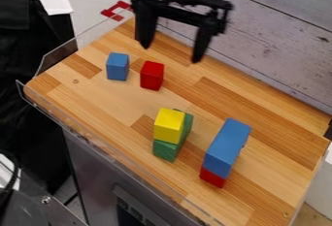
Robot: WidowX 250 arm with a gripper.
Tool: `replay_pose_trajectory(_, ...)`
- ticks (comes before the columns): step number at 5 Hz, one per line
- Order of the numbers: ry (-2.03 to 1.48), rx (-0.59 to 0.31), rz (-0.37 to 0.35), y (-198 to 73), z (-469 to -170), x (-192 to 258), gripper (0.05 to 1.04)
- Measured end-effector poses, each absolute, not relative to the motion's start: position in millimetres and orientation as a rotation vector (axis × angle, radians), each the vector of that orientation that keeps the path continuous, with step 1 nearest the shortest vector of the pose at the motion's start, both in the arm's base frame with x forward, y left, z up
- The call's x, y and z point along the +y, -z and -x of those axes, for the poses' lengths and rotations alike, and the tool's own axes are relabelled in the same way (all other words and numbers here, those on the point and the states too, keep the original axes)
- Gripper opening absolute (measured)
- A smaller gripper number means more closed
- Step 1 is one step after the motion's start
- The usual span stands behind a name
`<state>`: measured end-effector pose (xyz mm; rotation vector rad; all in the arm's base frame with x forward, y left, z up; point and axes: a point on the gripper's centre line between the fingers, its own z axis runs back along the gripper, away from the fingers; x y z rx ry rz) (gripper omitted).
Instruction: Take a red square block and put it next to the blue square block
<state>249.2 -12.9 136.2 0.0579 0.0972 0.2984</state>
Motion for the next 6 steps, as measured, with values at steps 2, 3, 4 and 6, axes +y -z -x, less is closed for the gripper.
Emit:
replay_pose_trajectory(2,-0.213,0.165,-0.067,-131,-201,-50,1.0)
replay_pose_trajectory(3,-0.205,0.172,-0.023,-118,-203,-58,1.0)
replay_pose_trajectory(4,-0.2,0.178,-0.023,-116,-203,-58,1.0)
replay_pose_trajectory(6,-0.197,0.178,-0.023,-116,-203,-58,1.0)
